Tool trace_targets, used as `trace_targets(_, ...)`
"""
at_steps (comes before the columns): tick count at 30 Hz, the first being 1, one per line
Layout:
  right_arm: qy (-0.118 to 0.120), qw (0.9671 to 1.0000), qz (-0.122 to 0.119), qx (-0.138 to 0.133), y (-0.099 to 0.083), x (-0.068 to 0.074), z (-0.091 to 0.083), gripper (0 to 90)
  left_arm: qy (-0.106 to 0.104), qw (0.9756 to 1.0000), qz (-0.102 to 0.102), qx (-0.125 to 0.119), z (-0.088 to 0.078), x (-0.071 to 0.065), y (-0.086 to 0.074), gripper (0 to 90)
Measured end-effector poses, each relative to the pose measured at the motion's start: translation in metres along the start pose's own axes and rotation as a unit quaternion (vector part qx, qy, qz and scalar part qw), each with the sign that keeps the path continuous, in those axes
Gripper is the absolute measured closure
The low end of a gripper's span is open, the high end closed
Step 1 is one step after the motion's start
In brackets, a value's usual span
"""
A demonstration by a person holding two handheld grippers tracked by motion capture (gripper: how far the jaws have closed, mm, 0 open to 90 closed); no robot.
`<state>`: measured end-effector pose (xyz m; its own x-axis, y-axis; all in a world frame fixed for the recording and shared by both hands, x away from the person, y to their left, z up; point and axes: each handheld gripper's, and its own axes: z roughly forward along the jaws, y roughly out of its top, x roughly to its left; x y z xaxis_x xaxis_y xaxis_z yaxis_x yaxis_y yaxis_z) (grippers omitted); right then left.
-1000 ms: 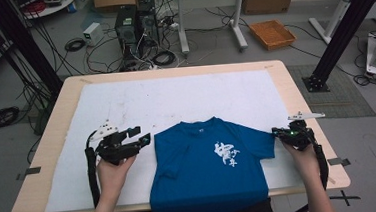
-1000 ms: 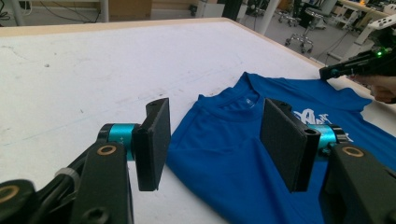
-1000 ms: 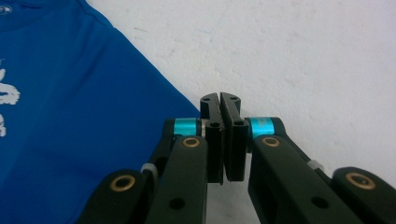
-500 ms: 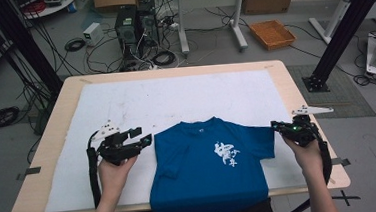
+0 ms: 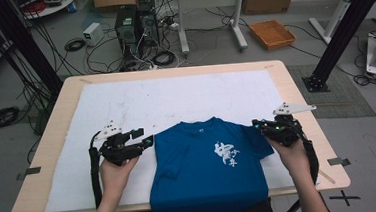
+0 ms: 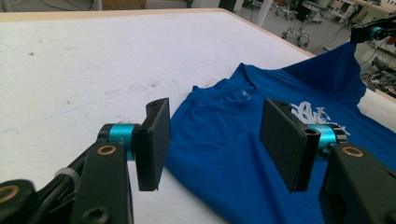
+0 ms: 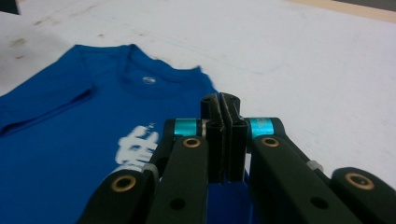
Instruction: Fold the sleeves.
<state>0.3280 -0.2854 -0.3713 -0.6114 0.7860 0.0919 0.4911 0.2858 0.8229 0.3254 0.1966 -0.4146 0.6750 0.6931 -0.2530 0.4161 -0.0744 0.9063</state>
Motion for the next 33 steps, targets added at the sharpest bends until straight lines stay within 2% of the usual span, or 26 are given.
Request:
trace_targets(3, 0.015, 0.9998, -0.010, 0.002, 0.004, 0.018, 0.011, 89.3, -0.001, 1.0000, 0.000, 0.002, 0.001, -0.001, 0.000, 43.2)
trace_targets(6, 0.014, 0.9997, -0.017, 0.009, 0.005, 0.030, 0.021, 89.3, -0.004, 1.0000, -0.002, 0.003, 0.001, -0.001, 0.000, 43.2)
trace_targets(7, 0.014, 0.9997, -0.017, 0.009, 0.005, 0.030, 0.021, 89.3, -0.004, 1.0000, -0.002, 0.003, 0.001, -0.001, 0.000, 43.2)
trace_targets(8, 0.014, 0.9996, -0.022, 0.013, 0.006, 0.038, 0.028, 89.3, -0.006, 1.0000, -0.002, 0.004, 0.001, -0.002, 0.000, 43.1)
trace_targets(13, 0.012, 0.9993, -0.032, 0.016, 0.008, 0.052, 0.037, 89.3, -0.010, 0.9999, 0.000, 0.006, 0.002, -0.003, 0.000, 43.2)
trace_targets(14, 0.011, 0.9991, -0.038, 0.019, 0.008, 0.057, 0.042, 89.2, -0.012, 0.9999, 0.001, 0.007, 0.003, -0.004, 0.000, 43.1)
trace_targets(18, 0.004, 0.9985, -0.046, 0.031, 0.005, 0.065, 0.057, 89.2, -0.016, 0.9998, 0.002, 0.012, 0.006, -0.005, -0.001, 43.2)
trace_targets(22, -0.004, 0.9982, -0.048, 0.037, 0.001, 0.067, 0.069, 87.9, -0.018, 0.9997, 0.002, 0.018, 0.009, -0.007, -0.002, 43.2)
trace_targets(25, 0.001, 0.9984, -0.046, 0.032, 0.000, 0.069, 0.075, 80.5, -0.021, 0.9995, 0.004, 0.023, 0.012, -0.008, -0.003, 43.1)
trace_targets(27, 0.002, 0.9988, -0.045, 0.020, 0.000, 0.067, 0.070, 75.3, -0.024, 0.9994, 0.004, 0.024, 0.013, -0.009, -0.004, 43.2)
trace_targets(30, -0.002, 0.9996, -0.029, 0.002, -0.001, 0.057, 0.058, 74.3, -0.023, 0.9994, 0.004, 0.026, 0.014, -0.009, -0.004, 43.1)
trace_targets(33, -0.022, 0.9994, 0.022, -0.017, -0.015, 0.029, 0.031, 69.3, -0.023, 0.9994, 0.003, 0.024, 0.013, -0.008, -0.004, 43.2)
